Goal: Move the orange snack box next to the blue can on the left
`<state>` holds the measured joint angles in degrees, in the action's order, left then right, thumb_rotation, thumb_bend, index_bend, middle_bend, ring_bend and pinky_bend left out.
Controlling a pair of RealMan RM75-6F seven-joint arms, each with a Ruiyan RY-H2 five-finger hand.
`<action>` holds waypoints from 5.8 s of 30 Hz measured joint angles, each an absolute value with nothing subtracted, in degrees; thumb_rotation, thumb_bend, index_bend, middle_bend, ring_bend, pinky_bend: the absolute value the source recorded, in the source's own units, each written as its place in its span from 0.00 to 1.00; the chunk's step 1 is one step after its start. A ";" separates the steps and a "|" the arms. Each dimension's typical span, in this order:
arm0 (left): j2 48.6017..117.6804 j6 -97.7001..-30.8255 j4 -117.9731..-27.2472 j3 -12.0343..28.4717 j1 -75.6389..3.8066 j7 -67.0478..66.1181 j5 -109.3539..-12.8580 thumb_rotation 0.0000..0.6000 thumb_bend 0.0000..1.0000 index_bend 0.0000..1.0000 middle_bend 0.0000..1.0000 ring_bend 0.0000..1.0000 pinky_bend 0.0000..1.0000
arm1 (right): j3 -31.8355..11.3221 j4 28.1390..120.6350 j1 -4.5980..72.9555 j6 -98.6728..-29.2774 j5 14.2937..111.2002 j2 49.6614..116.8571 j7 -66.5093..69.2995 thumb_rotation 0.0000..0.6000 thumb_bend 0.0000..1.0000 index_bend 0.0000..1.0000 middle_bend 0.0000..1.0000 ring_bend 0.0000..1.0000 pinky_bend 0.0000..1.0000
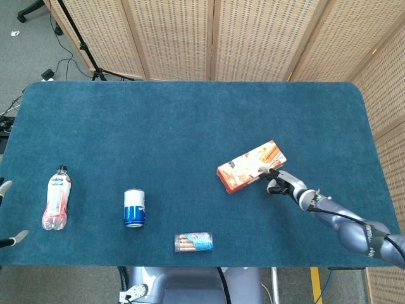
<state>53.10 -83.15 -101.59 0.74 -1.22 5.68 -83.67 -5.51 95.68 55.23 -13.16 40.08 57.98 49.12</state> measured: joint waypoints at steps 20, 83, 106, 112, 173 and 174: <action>52.68 -80.83 -101.31 1.23 -2.32 6.38 -81.45 1.00 0.00 0.00 0.00 0.00 0.00 | -0.52 103.43 58.82 -25.72 31.31 52.40 40.00 1.00 1.00 0.06 0.11 0.01 0.33; 52.20 -76.63 -102.32 1.63 -4.53 5.26 -77.69 1.00 0.00 0.00 0.00 0.00 0.00 | -9.75 94.27 68.71 -34.47 2.10 75.01 22.74 1.00 1.00 0.06 0.10 0.00 0.29; 51.20 -77.63 -99.57 4.14 -12.23 6.45 -93.62 1.00 0.00 0.00 0.00 0.00 0.00 | -1.57 106.26 41.72 -85.65 64.78 66.47 9.12 1.00 0.00 0.06 0.00 0.00 0.09; 51.95 -73.92 -98.55 5.77 -19.24 6.54 -98.30 1.00 0.00 0.00 0.00 0.00 0.00 | 1.68 101.67 28.65 -102.11 74.85 67.43 6.86 1.00 0.00 0.05 0.00 0.00 0.06; 99.39 -40.78 -66.57 13.25 -59.92 -20.85 -82.16 1.00 0.01 0.13 0.00 0.00 0.00 | 0.29 102.23 9.01 -93.15 89.97 63.33 -9.29 1.00 0.00 0.00 0.00 0.00 0.00; 99.84 -40.52 -65.64 13.37 -60.33 -20.84 -81.73 1.00 0.01 0.13 0.00 0.00 0.00 | 0.17 102.25 8.94 -93.06 89.96 63.28 -9.18 1.00 0.00 0.00 0.00 0.00 0.00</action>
